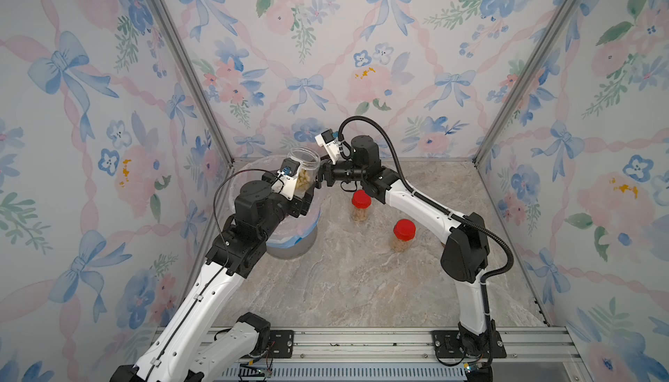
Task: Empty moldy peanuts from jars
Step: Adjust the jar.
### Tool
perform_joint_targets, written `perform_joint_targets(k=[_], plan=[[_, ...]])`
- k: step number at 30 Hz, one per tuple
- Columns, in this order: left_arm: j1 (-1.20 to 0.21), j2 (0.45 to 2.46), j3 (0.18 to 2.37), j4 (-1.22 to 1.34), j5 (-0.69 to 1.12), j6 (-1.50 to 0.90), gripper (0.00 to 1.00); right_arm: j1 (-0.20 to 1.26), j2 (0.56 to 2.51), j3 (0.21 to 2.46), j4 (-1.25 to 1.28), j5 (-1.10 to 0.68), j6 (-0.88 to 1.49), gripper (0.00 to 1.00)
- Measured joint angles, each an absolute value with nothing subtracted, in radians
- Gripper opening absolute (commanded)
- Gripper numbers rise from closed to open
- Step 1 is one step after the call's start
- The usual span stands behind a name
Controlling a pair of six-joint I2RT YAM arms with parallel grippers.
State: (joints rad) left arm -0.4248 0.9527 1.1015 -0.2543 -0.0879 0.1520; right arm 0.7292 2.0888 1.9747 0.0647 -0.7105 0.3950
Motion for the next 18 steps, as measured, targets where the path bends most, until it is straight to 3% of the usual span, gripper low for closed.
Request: perform_joint_targets(k=[10,18], plan=[[-0.425,0.952,1.102,-0.232,-0.087,0.152,0.37,0.73,2.089,2.012,0.025,-0.702,0.37,0.95],[-0.425,0.954,1.102,-0.232,-0.085,0.153,0.16,0.73,2.089,2.019,0.01,-0.699,0.362,0.96]])
